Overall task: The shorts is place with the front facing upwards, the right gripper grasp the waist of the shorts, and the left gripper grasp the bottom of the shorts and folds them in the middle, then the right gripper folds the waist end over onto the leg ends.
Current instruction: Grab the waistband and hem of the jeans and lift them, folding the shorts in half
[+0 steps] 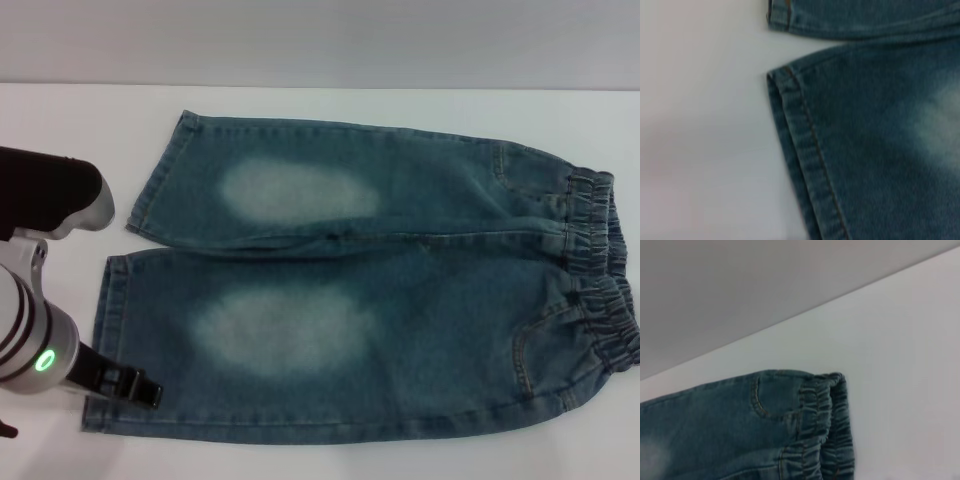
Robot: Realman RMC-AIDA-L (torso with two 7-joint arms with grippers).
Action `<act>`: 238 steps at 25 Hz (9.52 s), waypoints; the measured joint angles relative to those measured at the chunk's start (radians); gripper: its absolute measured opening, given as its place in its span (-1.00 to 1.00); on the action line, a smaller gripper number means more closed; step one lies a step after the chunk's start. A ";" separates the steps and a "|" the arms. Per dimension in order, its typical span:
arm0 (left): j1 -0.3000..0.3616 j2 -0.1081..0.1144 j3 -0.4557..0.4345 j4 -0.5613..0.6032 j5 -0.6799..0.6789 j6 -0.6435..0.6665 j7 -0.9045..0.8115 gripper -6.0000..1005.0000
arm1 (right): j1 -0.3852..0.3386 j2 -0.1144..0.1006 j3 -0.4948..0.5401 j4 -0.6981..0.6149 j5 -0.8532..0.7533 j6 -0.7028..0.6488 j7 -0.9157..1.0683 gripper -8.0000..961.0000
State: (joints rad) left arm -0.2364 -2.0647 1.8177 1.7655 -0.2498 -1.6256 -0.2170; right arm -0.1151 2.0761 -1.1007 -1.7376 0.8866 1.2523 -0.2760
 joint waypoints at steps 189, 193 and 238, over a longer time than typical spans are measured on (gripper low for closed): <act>-0.104 0.004 -0.236 -0.076 -0.117 0.215 0.201 -0.80 | 0.125 -0.001 0.031 0.567 0.660 -0.006 -0.448 -0.98; -0.092 0.005 -0.301 -0.110 -0.170 0.347 0.235 -0.79 | 0.182 -0.007 0.122 0.764 0.819 0.049 -0.563 -0.98; -0.192 0.004 -0.363 -0.329 -0.359 0.724 0.350 -0.74 | 0.286 -0.002 0.544 1.394 1.144 0.256 -0.768 -0.98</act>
State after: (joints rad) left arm -0.4287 -2.0602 1.4544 1.4367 -0.6086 -0.9016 0.1327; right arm 0.1706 2.0741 -0.5568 -0.3434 2.0306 1.5085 -1.0436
